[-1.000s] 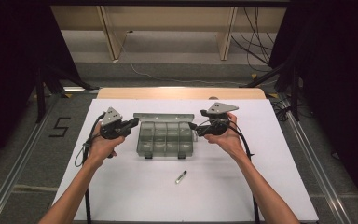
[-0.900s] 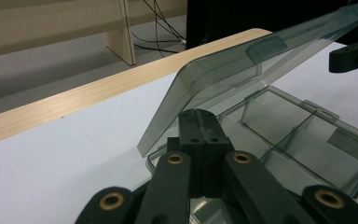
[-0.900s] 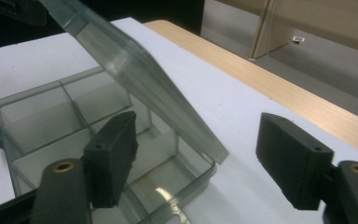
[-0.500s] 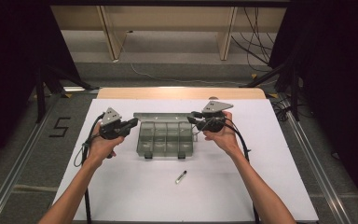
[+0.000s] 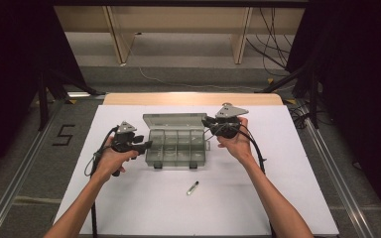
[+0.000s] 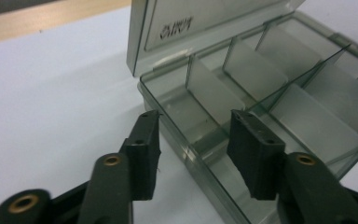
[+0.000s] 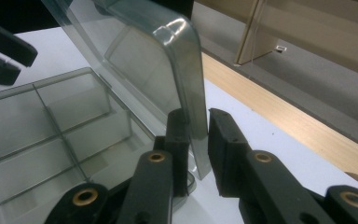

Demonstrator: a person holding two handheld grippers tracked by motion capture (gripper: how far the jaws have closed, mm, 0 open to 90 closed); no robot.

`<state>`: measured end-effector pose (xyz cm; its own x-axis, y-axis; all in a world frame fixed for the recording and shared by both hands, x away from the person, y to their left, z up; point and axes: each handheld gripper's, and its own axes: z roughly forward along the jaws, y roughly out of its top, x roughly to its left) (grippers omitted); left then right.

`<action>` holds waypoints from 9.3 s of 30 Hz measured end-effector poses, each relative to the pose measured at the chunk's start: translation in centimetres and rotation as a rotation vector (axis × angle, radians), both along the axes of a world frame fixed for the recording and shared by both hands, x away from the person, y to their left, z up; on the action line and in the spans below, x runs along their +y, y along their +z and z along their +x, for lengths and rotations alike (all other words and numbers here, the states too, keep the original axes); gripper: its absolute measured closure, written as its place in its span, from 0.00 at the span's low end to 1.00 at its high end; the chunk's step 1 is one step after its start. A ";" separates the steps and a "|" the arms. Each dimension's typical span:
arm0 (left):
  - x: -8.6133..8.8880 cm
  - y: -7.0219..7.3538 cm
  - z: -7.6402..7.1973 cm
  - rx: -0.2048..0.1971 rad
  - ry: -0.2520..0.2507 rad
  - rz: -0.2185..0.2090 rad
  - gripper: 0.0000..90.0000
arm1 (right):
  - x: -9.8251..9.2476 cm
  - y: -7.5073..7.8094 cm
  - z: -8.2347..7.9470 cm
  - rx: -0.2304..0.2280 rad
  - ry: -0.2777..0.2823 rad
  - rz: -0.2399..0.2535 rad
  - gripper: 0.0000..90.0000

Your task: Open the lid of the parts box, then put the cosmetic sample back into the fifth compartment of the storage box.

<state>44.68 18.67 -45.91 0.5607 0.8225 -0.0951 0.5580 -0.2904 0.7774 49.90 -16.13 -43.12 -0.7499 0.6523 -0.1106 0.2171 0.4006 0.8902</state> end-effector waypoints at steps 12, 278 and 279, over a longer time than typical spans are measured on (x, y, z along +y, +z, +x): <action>-0.5 -1.2 -0.1 0.090 -0.022 0.060 0.71 | 0.3 0.3 0.8 0.042 -0.065 0.034 0.91; -2.0 3.1 -14.3 -0.241 -0.037 -0.187 0.18 | 11.9 1.5 -7.0 0.201 0.305 -0.157 0.90; -2.0 3.0 -14.3 -0.241 -0.037 -0.186 0.18 | 12.1 1.5 -6.9 0.200 0.298 -0.154 0.90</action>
<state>30.41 16.65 -42.86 0.6149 0.7818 -0.1031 0.3427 -0.1472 0.9279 43.00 -3.98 -41.65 -0.9206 0.3899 -0.0225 0.2344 0.5978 0.7666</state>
